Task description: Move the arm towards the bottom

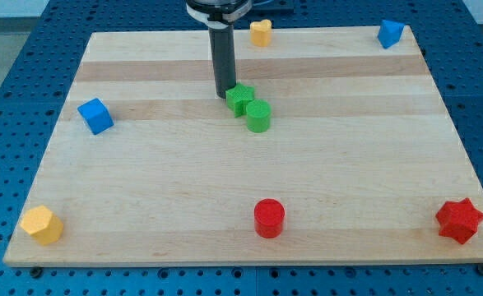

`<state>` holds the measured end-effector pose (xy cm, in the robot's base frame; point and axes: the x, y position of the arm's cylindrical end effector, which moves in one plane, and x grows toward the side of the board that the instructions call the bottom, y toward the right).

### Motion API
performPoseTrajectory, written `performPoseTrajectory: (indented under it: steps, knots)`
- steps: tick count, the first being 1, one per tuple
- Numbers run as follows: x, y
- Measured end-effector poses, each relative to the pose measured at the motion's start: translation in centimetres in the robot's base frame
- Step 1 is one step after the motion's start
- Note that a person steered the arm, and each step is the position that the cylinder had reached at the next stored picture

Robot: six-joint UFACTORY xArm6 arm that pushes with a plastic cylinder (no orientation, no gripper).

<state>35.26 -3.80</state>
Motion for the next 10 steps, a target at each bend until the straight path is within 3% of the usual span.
performPoseTrajectory:
  steps: [4,8,10]
  knots:
    - [0.0,0.0]
    - [0.2,-5.1]
    - [4.5,-5.4]
